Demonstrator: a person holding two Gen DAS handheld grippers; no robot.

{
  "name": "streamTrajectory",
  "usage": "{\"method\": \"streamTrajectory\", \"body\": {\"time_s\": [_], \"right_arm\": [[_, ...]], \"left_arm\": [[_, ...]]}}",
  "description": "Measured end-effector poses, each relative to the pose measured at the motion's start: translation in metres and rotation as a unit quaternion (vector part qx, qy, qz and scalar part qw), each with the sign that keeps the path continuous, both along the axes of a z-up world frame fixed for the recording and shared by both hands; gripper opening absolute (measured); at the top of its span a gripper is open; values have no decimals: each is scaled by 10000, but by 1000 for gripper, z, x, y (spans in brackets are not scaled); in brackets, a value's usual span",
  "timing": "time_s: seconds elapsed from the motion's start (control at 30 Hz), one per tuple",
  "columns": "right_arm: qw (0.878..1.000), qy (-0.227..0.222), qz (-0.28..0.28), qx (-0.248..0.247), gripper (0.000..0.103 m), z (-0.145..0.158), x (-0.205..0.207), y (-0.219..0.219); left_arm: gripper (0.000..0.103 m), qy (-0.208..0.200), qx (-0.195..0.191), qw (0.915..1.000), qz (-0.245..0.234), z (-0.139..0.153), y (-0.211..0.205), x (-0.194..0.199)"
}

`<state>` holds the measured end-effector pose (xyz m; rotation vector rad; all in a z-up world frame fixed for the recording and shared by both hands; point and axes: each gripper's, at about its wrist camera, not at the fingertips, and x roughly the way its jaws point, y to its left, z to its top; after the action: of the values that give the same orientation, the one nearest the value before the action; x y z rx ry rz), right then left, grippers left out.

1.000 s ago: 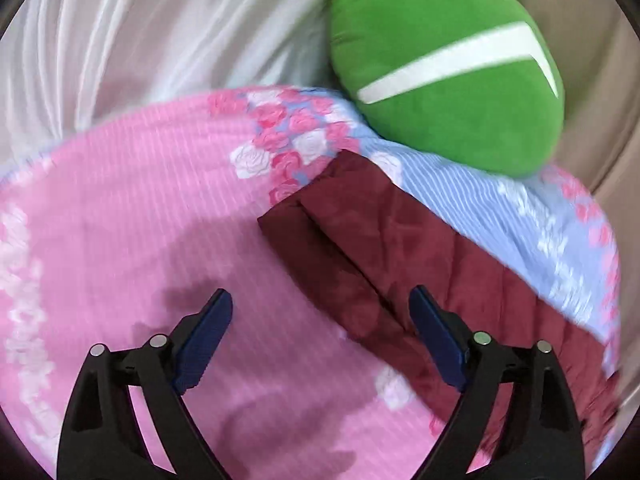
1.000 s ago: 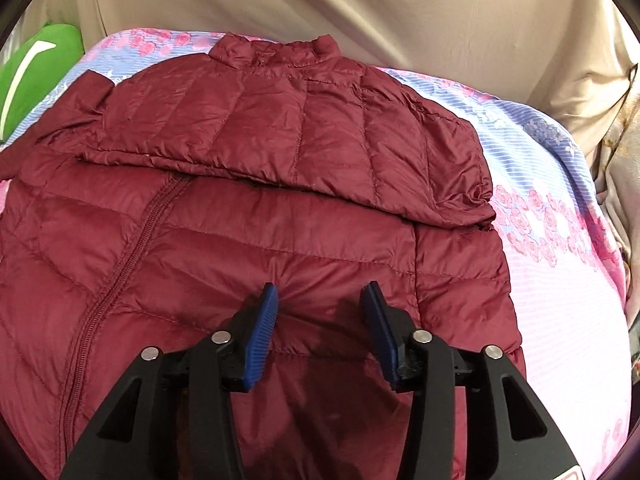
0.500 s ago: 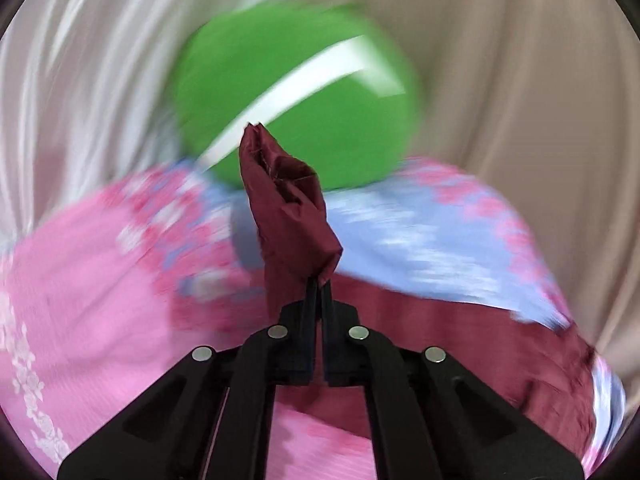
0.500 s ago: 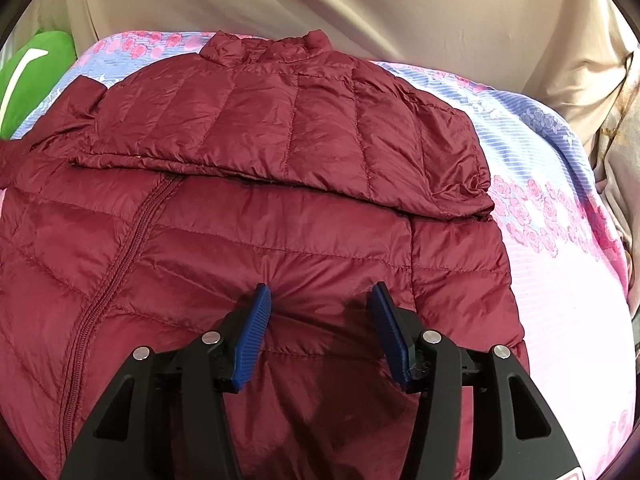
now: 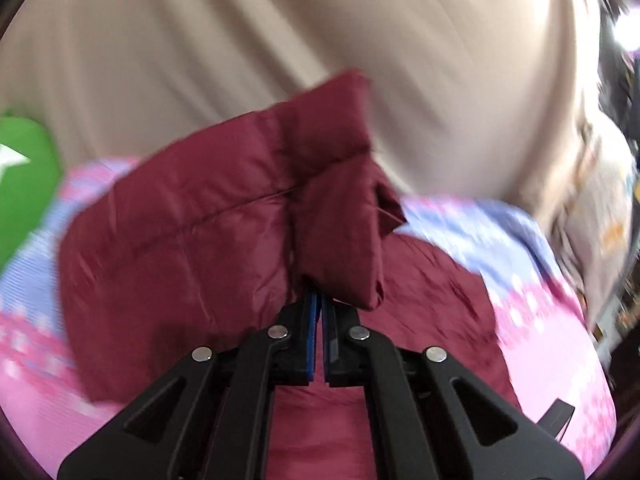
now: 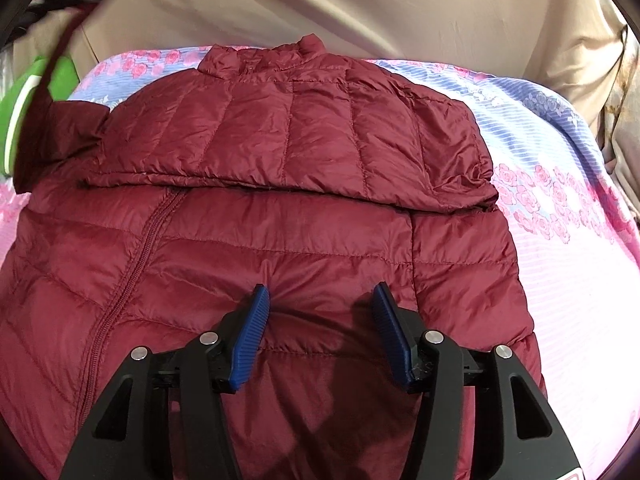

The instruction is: Fold large clothes

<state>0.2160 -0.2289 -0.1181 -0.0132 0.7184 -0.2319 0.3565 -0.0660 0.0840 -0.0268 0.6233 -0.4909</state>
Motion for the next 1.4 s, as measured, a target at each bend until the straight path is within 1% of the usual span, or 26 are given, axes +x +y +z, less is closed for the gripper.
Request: {"method": "streamTrajectory", "body": {"time_s": [0.07, 0.1, 0.13, 0.2, 0.23, 0.3, 0.4, 0.47, 0.5, 0.57, 0.6, 0.67, 0.7, 0.8, 0.97, 1.03, 1.1, 1.13, 1.17, 1.2, 1.23, 1.27, 1.3, 1.33, 1.37, 1.4], "right_arm": [[10000, -54, 39, 63, 57, 1, -2, 0], [9999, -73, 50, 84, 59, 1, -2, 0], [9998, -103, 68, 129, 59, 1, -3, -1], [9995, -180, 95, 222, 59, 4, -7, -3], [9993, -225, 113, 288, 59, 5, -9, -5], [9990, -275, 160, 325, 61, 12, -14, -9], [9972, -469, 254, 533, 69, 30, -18, -20], [9944, -508, 366, 847, 74, 43, -12, -29], [9929, -482, 444, 996, 76, 48, -6, -32], [9880, -415, 600, 1362, 79, 56, 14, -39], [9866, -391, 620, 1456, 79, 58, 23, -41], [9856, -277, 634, 1543, 79, 60, 48, -39], [9858, -234, 609, 1548, 79, 60, 57, -37], [9841, -102, 634, 1654, 79, 56, 85, -28], [9828, 85, 720, 1700, 79, 45, 120, -6], [9828, 119, 696, 1707, 69, 42, 128, -1], [9836, 134, 668, 1671, 41, 41, 133, 4], [9830, 126, 659, 1710, 32, 41, 135, 4], [9817, 99, 687, 1772, 15, 43, 137, 4], [9808, 38, 738, 1805, 6, 49, 138, 5], [9819, -77, 755, 1736, 6, 57, 137, 5], [9837, -244, 795, 1595, 5, 69, 134, 6], [9858, -491, 845, 1365, 4, 86, 127, 8], [9867, -726, 880, 1159, 4, 102, 121, 9], [9861, -1044, 899, 925, 4, 123, 111, 9], [9850, -1225, 893, 822, 4, 135, 106, 8]], "left_arm": [[8, 361, 18, 9992, -151, -30, -25, 3], [15, 608, 61, 9979, -191, -52, -37, 6], [20, 731, 102, 9972, -154, -63, -41, 7], [38, 882, 56, 9961, -82, -83, -37, 9], [43, 867, -14, 9962, 3, -88, -28, 8], [63, 733, -199, 9969, 182, -88, 1, 2], [77, 577, -397, 9954, 653, -82, 49, -6], [78, 664, -512, 9913, 1019, -86, 86, -6], [78, 749, -610, 9886, 1159, -87, 93, -2], [78, 1038, -981, 9793, 1434, -97, 129, 7], [77, 1235, -1213, 9721, 1582, -104, 146, 14], [77, 1452, -1548, 9623, 1703, -113, 162, 21], [77, 1548, -1759, 9553, 1800, -117, 173, 24], [77, 1702, -2111, 9446, 1849, -125, 188, 30], [77, 1946, -2413, 9329, 1836, -127, 201, 29], [77, 1986, -2528, 9303, 1767, -124, 201, 22], [77, 2021, -2539, 9301, 1720, -124, 199, 19], [77, 2058, -2501, 9310, 1682, -126, 196, 19], [76, 2071, -2398, 9335, 1677, -129, 193, 22], [65, 2064, -2176, 9373, 1775, -131, 189, 26], [60, 2038, -2046, 9394, 1849, -132, 188, 28], [52, 1977, -1889, 9420, 1947, -131, 186, 30], [44, 1910, -1798, 9438, 2011, -129, 185, 30], [40, 1839, -1720, 9454, 2069, -127, 184, 31], [31, 1725, -1640, 9477, 2127, -123, 182, 32], [28, 1649, -1548, 9502, 2145, -121, 180, 34]]}}
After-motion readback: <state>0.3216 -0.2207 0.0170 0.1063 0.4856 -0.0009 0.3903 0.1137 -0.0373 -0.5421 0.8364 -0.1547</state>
